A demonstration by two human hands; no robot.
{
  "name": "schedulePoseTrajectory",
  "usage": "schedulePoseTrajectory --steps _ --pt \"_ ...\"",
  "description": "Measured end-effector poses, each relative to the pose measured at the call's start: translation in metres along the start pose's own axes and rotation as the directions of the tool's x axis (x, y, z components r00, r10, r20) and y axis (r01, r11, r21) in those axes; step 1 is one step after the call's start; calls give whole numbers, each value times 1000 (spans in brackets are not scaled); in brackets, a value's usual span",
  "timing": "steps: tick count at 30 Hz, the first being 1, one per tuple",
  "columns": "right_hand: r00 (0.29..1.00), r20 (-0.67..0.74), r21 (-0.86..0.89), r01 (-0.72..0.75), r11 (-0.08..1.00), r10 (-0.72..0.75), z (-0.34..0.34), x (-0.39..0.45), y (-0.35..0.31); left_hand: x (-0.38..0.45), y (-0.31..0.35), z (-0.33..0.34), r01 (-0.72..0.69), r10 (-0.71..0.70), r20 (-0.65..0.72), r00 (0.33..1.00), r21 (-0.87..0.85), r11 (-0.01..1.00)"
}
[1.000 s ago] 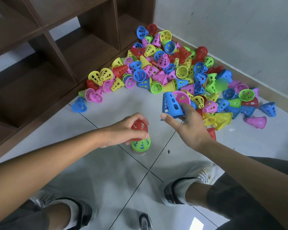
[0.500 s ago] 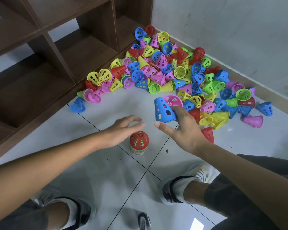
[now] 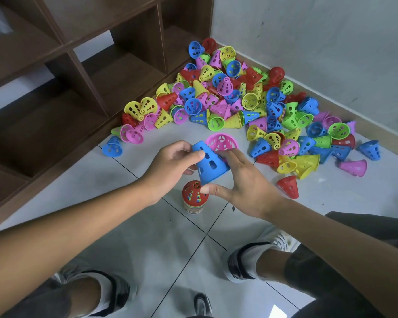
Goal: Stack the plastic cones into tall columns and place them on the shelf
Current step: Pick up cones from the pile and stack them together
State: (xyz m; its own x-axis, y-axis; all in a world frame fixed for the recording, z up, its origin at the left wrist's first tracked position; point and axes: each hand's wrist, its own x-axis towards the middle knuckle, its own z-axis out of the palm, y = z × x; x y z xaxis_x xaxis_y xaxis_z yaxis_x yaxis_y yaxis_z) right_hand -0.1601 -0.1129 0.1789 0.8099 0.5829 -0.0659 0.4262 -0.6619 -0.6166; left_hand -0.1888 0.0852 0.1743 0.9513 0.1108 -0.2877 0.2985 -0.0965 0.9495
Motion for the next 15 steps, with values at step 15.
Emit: schedulePoseTrajectory --steps 15 --pt "921 -249 242 -240 940 300 -12 6 17 -2 -46 -26 -247 196 149 969 564 788"
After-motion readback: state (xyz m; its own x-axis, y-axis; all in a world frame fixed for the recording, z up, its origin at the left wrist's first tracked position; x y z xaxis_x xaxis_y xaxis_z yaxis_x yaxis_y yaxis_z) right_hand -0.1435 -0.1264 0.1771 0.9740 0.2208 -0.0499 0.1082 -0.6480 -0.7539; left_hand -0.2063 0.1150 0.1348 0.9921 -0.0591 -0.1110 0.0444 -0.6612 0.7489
